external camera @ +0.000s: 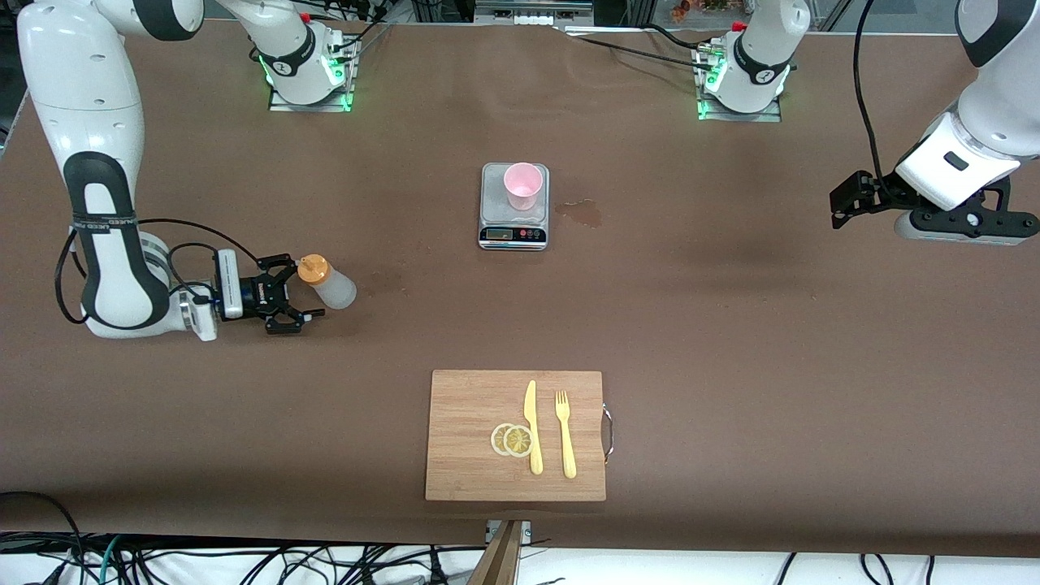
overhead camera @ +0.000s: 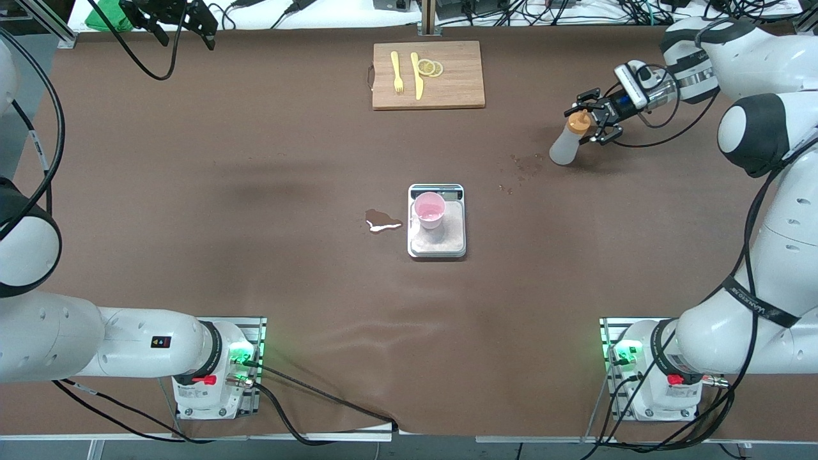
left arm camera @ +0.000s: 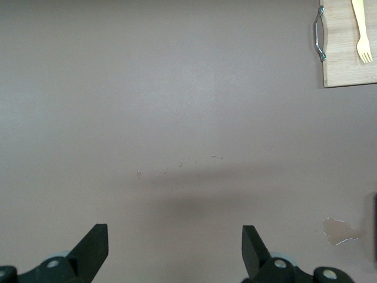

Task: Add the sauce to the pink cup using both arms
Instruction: 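Grasp the white squeeze bottle with the right gripper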

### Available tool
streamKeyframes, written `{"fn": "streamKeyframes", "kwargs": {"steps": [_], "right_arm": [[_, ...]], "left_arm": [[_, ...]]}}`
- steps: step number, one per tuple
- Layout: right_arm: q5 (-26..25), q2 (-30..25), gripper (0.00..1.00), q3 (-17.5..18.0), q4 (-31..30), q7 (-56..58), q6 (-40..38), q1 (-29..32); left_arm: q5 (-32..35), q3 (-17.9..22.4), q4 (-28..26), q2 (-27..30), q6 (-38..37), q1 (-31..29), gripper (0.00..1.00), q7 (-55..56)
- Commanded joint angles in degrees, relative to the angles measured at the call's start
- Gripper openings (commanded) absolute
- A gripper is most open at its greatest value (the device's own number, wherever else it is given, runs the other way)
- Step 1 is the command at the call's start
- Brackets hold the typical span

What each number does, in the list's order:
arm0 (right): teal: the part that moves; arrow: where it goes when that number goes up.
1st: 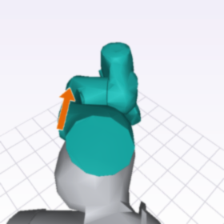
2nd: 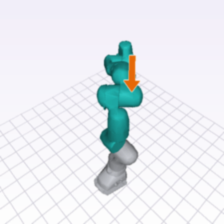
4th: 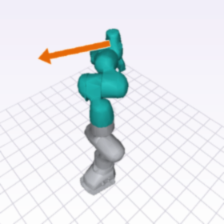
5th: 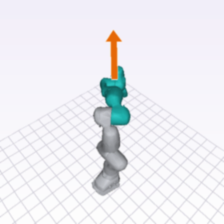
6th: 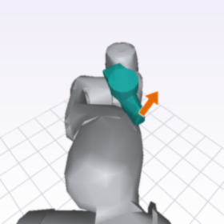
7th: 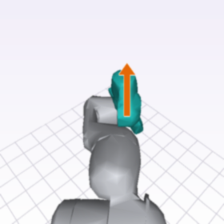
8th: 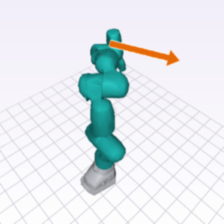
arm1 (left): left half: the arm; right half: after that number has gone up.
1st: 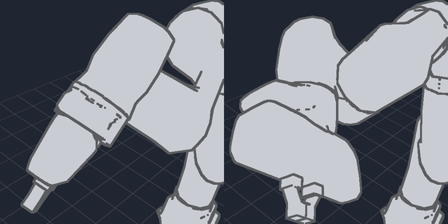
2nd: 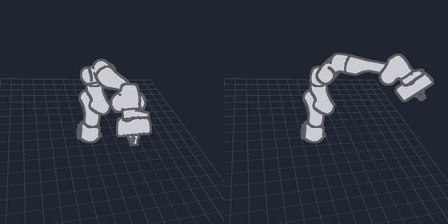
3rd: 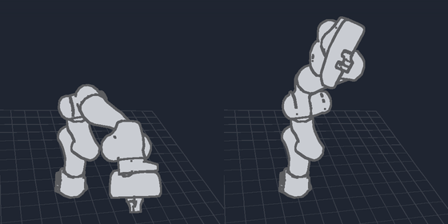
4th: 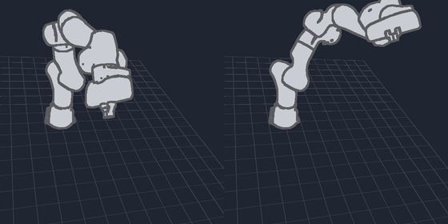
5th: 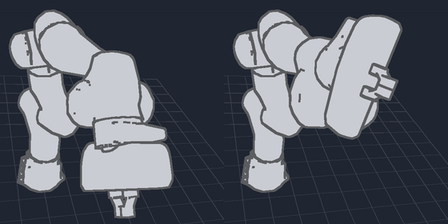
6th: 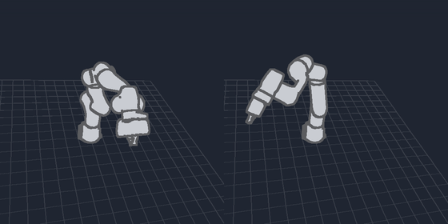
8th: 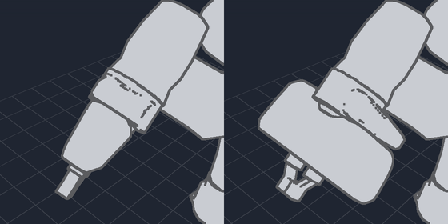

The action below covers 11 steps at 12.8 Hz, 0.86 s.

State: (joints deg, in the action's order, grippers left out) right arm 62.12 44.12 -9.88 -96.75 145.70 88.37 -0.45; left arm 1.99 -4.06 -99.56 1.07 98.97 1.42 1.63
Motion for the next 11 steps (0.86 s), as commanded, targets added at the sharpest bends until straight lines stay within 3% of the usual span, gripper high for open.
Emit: {"fn": "streamKeyframes", "kwargs": {"steps": [1,11], "right_arm": [[1.4,1.4,1.00,0.9,1.1,1.6,-1.5,0.4],[3.9,3.2,1.00,3.0,-1.4,3.0,-3.7,0.2]], "left_arm": [[-0.7,-0.2,1.0,0.0,-1.2,-0.2,1.00,-1.5],[-0.6,-0.4,1.2,0.1,-2.5,-0.2,1.00,-1.6]]}}
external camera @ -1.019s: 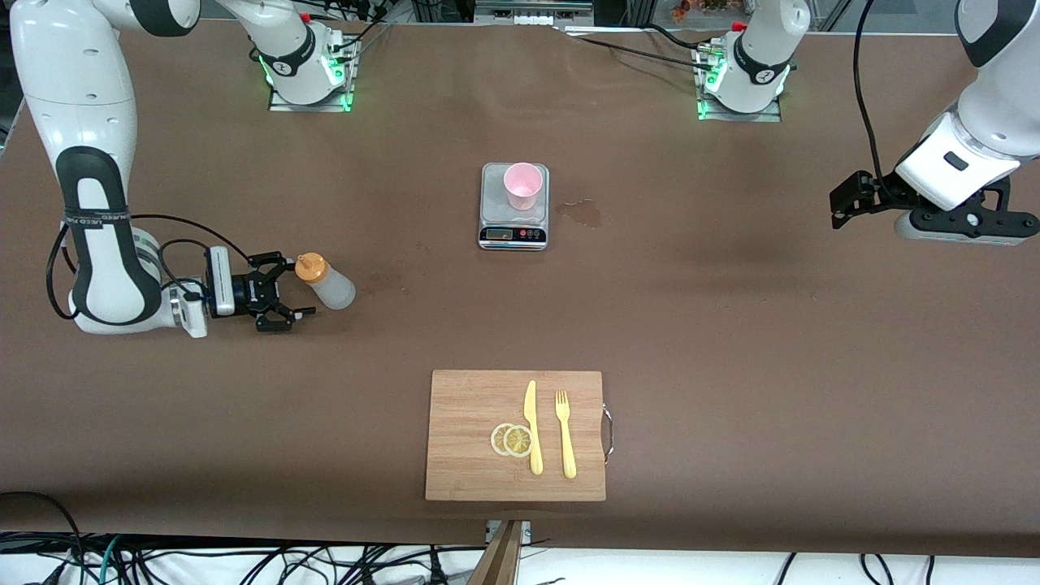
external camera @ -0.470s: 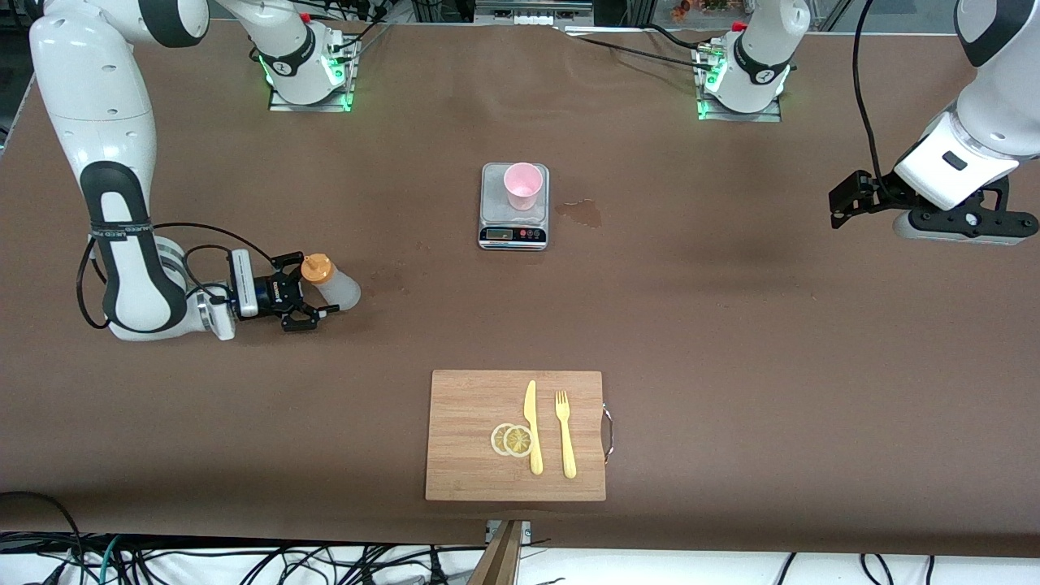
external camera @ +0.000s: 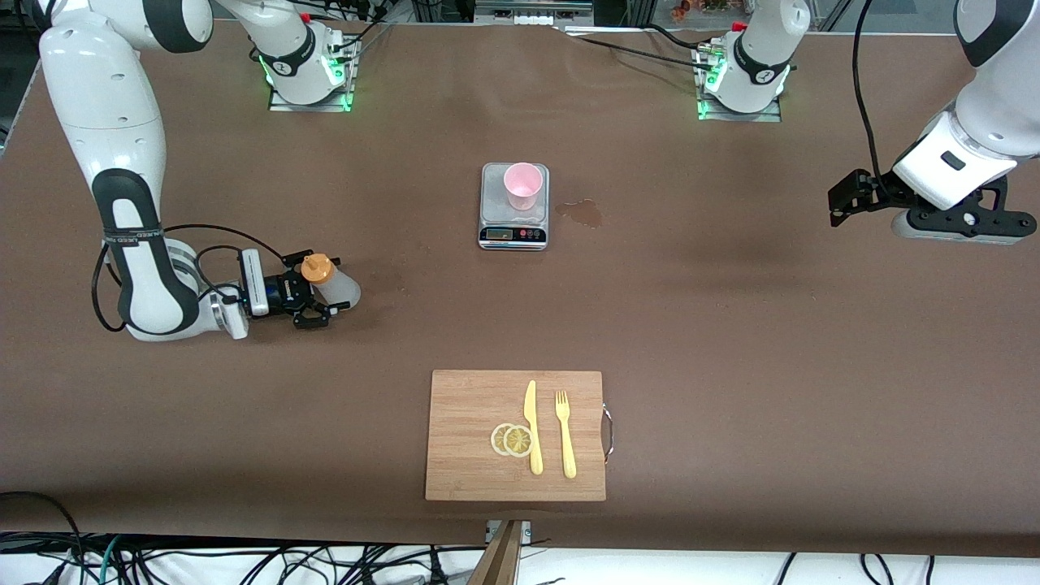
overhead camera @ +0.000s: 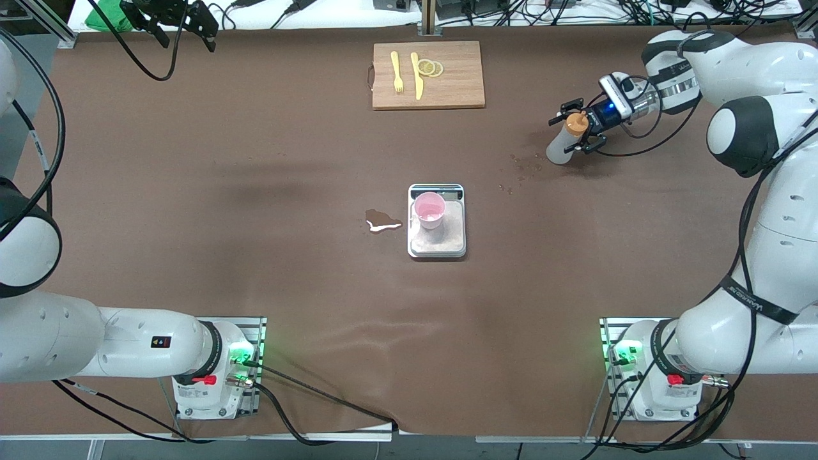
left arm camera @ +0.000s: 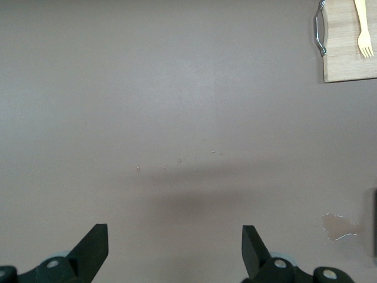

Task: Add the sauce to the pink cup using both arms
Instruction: 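Grasp the white squeeze bottle with the right gripper, then lift the squeeze bottle with the right gripper toward the pink cup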

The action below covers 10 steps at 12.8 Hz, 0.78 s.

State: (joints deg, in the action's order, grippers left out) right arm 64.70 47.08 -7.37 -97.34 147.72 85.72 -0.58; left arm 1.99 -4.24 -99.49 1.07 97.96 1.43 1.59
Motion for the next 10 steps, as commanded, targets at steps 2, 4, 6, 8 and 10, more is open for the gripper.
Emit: {"fn": "streamKeyframes", "kwargs": {"steps": [2,4,6,8,10], "right_arm": [[1.8,0.5,0.98,0.8,-0.8,1.0,-2.3,0.4],[2.2,0.6,0.88,0.8,-0.8,1.0,-3.4,0.4],[2.2,0.6,0.74,0.8,-0.8,1.1,-4.7,0.5],[2.2,0.6,0.51,0.8,-0.8,1.1,-5.4,0.5],[2.2,0.6,0.34,0.8,-0.7,0.6,-5.4,0.4]], "left_arm": [[-0.7,-0.3,1.1,0.1,-1.5,-0.2,1.00,-1.5],[-0.6,-0.3,1.1,0.1,-1.5,-0.1,1.00,-1.7],[-0.6,-0.3,1.1,0.1,-1.5,-0.2,1.00,-1.6],[-0.5,-0.4,1.1,0.1,-1.5,-0.1,1.00,-1.9],[-0.2,-0.5,1.2,0.1,-1.5,-0.1,1.00,-2.1]]}}
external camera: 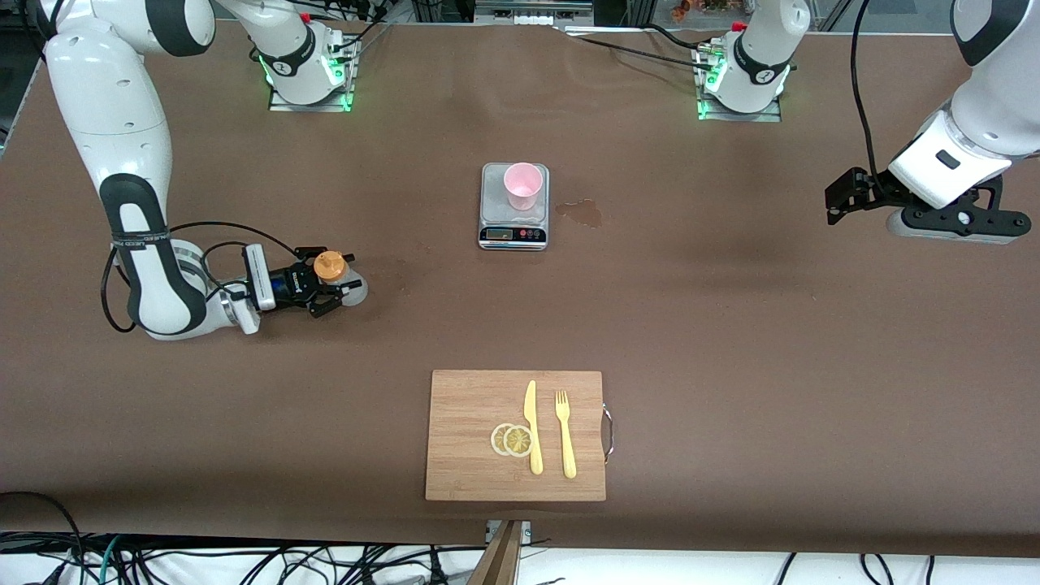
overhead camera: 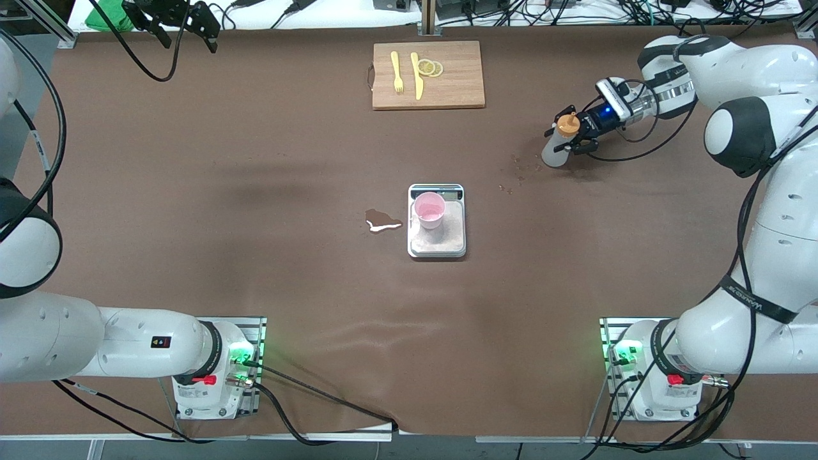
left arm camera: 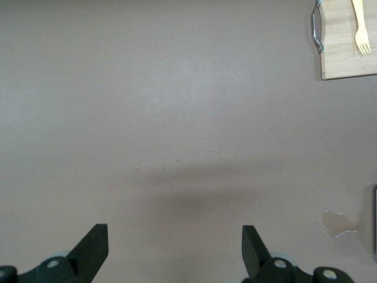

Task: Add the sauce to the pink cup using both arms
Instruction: 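Lift the squeeze bottle with the right gripper toward the pink cup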

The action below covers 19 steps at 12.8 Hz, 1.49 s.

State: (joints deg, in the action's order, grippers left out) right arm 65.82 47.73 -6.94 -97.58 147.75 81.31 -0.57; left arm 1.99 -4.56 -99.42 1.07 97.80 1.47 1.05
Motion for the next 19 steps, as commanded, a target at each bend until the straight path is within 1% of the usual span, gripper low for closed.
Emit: {"fn": "streamKeyframes", "kwargs": {"steps": [1,4,6,9,10,11,13,16,18,19], "right_arm": [[1.1,-0.2,0.30,0.3,-0.5,0.2,-1.0,0.3],[0.9,-1.2,0.27,0.3,-0.5,-3.7,-1.0,-1.0],[0.1,-5.3,0.27,-0.1,-0.9,-8.6,-0.5,-3.6],[-1.8,-14.9,0.27,-3.2,-7.0,-13.6,6.2,-10.5],[-3.4,-18.3,0.27,-4.2,-9.4,-16.3,8.9,-12.6],[-6.4,-21.0,0.27,-4.7,-11.1,-18.9,12.0,-14.0],[-10.1,-23.9,0.27,-5.0,-12.6,-26.2,14.0,-16.5],[-15.7,-28.6,0.27,-6.3,-14.0,-38.9,17.8,-22.5],[-22.3,-31.2,0.27,-6.5,-15.3,-50.5,20.5,-25.1],[-24.5,-32.0,0.27,-6.6,-15.3,-54.6,20.7,-26.5]], "left_arm": [[-0.5,-0.2,1.2,0.2,-1.3,0.1,1.00,-1.5],[-0.5,-0.5,2.5,-0.2,-1.4,0.5,1.00,-1.4],[-0.5,-0.6,2.6,-0.3,-1.4,0.5,1.00,-1.4],[-0.6,-0.6,2.6,-0.3,-1.6,0.5,1.00,-1.4],[-0.6,-0.6,2.6,-0.2,-1.8,0.5,1.00,-1.4],[-0.6,-0.6,2.6,-0.3,-1.8,0.5,1.00,-1.6],[-0.6,-0.6,2.6,-0.3,-1.8,0.5,1.00,-1.6],[-0.6,-0.6,2.6,-0.3,-1.8,0.5,1.00,-1.6],[-0.6,-0.6,2.6,-0.3,-2.0,0.5,1.00,-1.6],[-0.6,-0.6,2.6,-0.3,-2.0,0.5,1.00,-1.6]]}}
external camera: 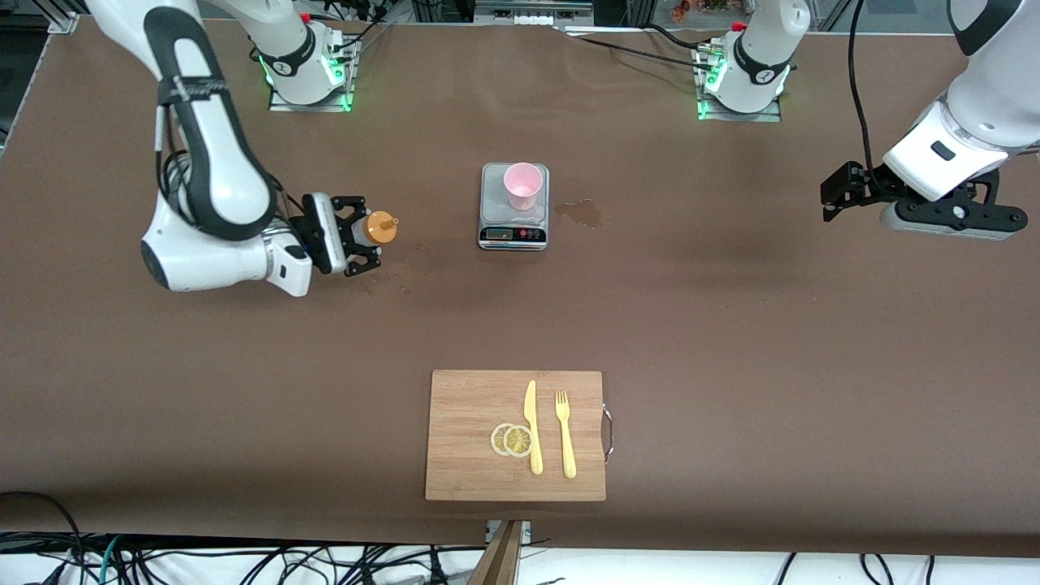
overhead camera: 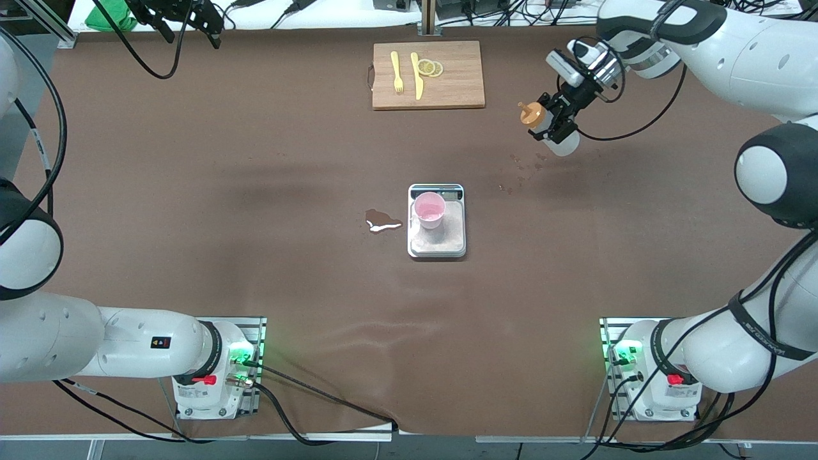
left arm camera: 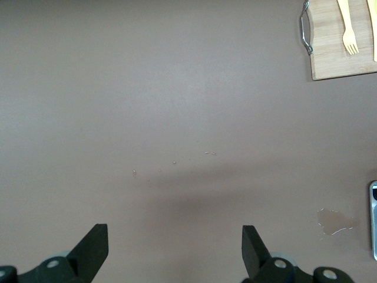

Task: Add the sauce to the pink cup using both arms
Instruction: 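Lift the squeeze bottle with the right gripper toward the pink cup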

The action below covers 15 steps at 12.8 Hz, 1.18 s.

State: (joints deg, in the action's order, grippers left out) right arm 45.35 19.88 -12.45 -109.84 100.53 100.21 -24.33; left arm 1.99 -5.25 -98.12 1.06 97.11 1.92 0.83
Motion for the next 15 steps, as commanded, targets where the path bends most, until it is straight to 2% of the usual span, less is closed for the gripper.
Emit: {"fn": "streamKeyframes", "kwargs": {"steps": [1,5,11,15], "right_arm": [[-5.3,-4.4,0.27,-1.1,-3.6,-10.1,2.4,-3.9],[-9.6,-7.9,0.27,-1.8,-9.8,-17.6,10.8,-11.0],[-16.8,-8.5,0.27,-1.4,-10.0,-31.6,12.9,-19.1],[-23.3,-7.8,0.27,3.1,-7.9,-44.3,13.0,-22.4]], "left_arm": [[-0.6,0.1,1.3,-0.3,-1.3,0.0,1.00,-1.4],[-0.6,0.1,1.3,-0.3,-1.4,0.0,1.00,-1.4],[-0.7,0.1,1.3,-0.3,-1.3,0.0,1.00,-1.4],[-0.7,0.1,1.3,-0.3,-1.4,0.0,1.00,-1.4]]}}
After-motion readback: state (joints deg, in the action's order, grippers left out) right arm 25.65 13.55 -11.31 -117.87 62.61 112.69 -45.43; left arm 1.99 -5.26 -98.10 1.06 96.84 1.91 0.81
